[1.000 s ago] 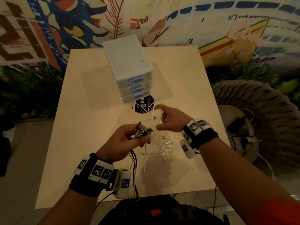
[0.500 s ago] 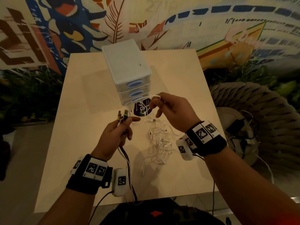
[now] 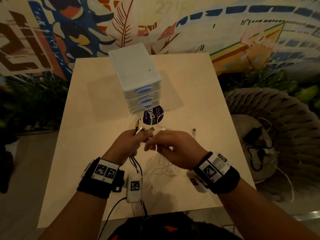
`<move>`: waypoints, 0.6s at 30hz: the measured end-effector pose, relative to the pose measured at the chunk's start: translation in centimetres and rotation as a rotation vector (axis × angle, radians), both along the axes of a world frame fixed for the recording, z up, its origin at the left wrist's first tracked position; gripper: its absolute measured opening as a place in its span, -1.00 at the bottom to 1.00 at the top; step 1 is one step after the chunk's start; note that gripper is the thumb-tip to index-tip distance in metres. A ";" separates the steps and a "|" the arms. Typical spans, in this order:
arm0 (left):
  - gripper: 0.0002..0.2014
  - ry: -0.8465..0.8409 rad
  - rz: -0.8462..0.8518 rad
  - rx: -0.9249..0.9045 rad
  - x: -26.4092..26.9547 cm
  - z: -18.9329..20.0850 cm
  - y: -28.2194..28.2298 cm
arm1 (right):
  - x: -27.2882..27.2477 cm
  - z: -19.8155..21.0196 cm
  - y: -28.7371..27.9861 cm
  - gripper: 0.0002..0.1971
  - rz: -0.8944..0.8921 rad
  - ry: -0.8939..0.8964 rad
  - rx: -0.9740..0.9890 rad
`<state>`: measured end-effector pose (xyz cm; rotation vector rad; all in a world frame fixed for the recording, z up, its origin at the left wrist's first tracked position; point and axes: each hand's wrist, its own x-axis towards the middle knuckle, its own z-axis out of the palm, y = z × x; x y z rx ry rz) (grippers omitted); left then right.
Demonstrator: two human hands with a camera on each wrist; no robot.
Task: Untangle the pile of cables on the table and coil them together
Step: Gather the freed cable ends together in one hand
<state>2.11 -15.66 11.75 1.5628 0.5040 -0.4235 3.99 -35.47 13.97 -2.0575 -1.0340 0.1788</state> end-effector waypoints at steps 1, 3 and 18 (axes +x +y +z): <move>-0.80 -0.042 0.002 0.031 -0.1 0.0 -0.1 | -0.4 -0.1 0.1 -0.75 0.022 0.057 -0.021; -0.87 -0.146 0.052 0.052 -0.3 -0.1 -0.1 | -1.0 -0.7 0.2 -0.65 0.025 0.235 -0.057; -0.83 -0.378 -0.596 -0.090 -2.3 3.1 0.0 | 6.5 -0.3 4.1 -0.75 -0.174 0.179 -0.102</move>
